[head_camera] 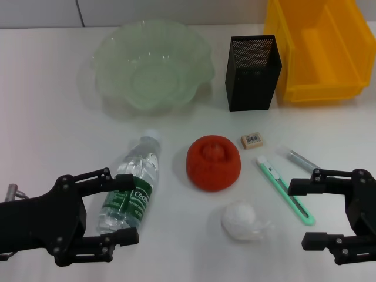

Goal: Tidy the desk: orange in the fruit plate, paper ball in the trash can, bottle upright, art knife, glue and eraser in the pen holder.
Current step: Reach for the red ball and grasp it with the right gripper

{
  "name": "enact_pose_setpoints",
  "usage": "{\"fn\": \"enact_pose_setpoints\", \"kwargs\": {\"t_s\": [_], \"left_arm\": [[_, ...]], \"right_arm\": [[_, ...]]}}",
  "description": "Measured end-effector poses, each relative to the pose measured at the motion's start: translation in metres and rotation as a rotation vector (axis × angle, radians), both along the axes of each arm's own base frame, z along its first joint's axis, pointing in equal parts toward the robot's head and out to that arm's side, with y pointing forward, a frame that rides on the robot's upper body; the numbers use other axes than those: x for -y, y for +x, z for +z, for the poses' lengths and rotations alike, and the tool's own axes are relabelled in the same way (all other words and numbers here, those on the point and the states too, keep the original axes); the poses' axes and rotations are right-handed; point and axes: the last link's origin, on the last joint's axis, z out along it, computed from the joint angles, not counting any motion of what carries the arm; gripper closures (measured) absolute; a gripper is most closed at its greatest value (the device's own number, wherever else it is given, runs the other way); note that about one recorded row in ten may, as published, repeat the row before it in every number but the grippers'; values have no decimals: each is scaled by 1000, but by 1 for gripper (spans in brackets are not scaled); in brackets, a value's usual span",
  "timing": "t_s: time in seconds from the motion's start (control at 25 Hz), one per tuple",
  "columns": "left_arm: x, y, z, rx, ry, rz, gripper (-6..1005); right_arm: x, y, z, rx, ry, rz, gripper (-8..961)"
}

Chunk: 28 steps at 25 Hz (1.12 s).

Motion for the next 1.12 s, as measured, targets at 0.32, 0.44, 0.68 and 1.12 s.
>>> {"fn": "enact_pose_setpoints", "kwargs": {"t_s": [0.32,0.44,0.68,1.12], "left_arm": [[0,0,1,1,0,-2,202],[0,0,1,2,1,-2,202],[-1,1,1,1,8,-3,202],[-4,0,4,4,21,2,203]], "right_arm": [[-1,-1,-3,2,2,-2,213],[-3,-3,-3,0,0,3,213],[-7,-4,-4,8,9,-4,214],[-90,-67,28,353,-135,-159,215]]}}
